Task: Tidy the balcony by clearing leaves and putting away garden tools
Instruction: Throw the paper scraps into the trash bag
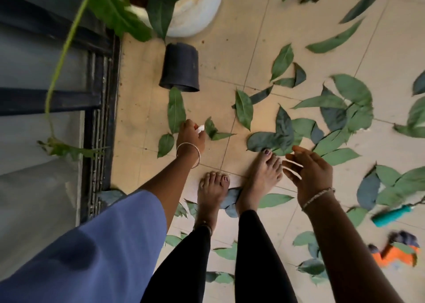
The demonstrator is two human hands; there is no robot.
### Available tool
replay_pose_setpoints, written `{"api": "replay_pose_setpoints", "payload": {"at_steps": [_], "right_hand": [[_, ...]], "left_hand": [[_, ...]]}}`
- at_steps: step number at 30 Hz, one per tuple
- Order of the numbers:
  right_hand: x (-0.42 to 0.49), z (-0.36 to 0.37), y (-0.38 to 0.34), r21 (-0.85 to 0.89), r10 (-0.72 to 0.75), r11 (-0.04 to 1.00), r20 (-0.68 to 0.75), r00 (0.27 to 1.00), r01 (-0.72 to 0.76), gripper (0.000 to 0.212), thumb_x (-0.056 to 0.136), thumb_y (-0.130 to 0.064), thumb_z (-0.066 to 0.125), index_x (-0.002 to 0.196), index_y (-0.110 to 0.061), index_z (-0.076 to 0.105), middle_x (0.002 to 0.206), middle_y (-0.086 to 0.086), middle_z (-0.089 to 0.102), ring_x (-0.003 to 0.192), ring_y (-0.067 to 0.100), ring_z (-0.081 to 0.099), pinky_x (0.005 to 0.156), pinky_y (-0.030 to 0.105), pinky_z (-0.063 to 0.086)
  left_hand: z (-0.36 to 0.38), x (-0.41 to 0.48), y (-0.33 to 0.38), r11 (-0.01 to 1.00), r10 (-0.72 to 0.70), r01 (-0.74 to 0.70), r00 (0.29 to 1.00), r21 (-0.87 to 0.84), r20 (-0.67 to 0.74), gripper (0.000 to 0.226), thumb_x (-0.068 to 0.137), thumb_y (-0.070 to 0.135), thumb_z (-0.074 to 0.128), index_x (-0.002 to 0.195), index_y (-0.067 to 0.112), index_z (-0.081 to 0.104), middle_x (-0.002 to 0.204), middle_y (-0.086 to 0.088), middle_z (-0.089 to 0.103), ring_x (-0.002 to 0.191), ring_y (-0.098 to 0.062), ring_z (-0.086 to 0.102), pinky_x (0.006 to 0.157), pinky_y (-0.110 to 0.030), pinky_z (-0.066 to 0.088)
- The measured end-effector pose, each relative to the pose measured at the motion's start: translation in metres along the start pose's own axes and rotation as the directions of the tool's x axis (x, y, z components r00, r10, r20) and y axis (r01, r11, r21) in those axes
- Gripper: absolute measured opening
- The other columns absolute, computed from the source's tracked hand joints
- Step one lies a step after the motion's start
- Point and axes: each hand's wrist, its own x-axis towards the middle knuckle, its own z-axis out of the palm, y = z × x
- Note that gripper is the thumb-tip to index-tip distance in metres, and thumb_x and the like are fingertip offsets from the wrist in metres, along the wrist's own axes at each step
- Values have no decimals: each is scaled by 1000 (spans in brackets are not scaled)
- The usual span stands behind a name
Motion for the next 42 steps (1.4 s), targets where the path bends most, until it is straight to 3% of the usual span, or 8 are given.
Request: {"api": "replay_pose_setpoints", "payload": {"at_steps": [4, 7, 13, 20, 24, 28, 36, 42], "right_hand": [[-39, -4, -39, 62, 9, 998, -3, 1000, -9, 17, 95, -4, 49, 92, -10, 64, 72, 6, 64, 62, 19, 61, 63, 28, 48], [-76, -18, -81, 81, -5, 997, 16, 1000, 4, 18, 95, -3, 49, 90, -11, 64, 71, 5, 64, 57, 15, 62, 55, 23, 50], [-139, -68, -179, 127, -76, 989, 43, 996, 70, 19, 95, -3, 50, 87, -13, 64, 69, 3, 65, 55, 13, 60, 56, 24, 47], [-194, -150, -303, 276, -153, 947, -67, 986, 166, 17, 95, -4, 52, 88, -12, 65, 65, 0, 68, 55, 13, 63, 53, 22, 48], [-216, -192, -375, 387, -164, 895, -175, 971, 221, 17, 95, -5, 50, 100, -9, 65, 78, 8, 66, 65, 18, 63, 59, 25, 50], [-222, -221, -447, 479, -145, 846, -220, 965, 236, 18, 95, -4, 49, 90, -11, 64, 76, 9, 62, 63, 19, 57, 60, 28, 44], [-213, -266, -606, 427, -129, 878, -219, 967, 214, 11, 96, -14, 57, 86, -14, 62, 76, 5, 65, 63, 17, 61, 60, 29, 49], [-181, -286, -739, 412, -213, 866, -212, 954, 285, 13, 95, -5, 51, 91, -8, 63, 74, 11, 60, 60, 23, 56, 53, 25, 45]], "left_hand": [[-35, -45, 44, 945, -91, 123, 989, -303, 116, 11, 88, 19, 55, 92, 18, 45, 88, -21, 66, 65, -32, 64, 50, -32, 52], [-69, -87, 95, 938, -31, 83, 987, -337, 156, 20, 93, 6, 42, 90, 20, 56, 77, -12, 63, 52, -20, 59, 39, -20, 42], [-121, -164, 215, 877, 5, 136, 956, -460, 292, 38, 101, 8, 37, 68, 13, 55, 63, -8, 57, 46, -20, 53, 42, -21, 44], [-177, -240, 379, 770, 74, 115, 961, -628, 268, 8, 75, 5, 50, 70, 12, 49, 58, -9, 51, 47, -22, 48, 51, -27, 45], [-200, -270, 452, 768, 166, 18, 960, -640, 227, 24, 84, -6, 49, 67, 12, 48, 56, -6, 51, 49, -22, 48, 53, -29, 45], [-219, -284, 518, 737, 167, 12, 966, -676, 199, 10, 76, 10, 60, 76, 8, 50, 59, -7, 50, 41, -20, 44, 48, -27, 44], [-266, -275, 683, 756, 147, 36, 964, -653, 223, 20, 84, 5, 67, 78, 9, 48, 57, -6, 49, 44, -19, 46, 49, -26, 44], [-288, -251, 807, 744, 232, -59, 957, -666, 175, 31, 82, 6, 73, 70, 14, 46, 58, -6, 54, 44, -18, 49, 48, -25, 43]]}}
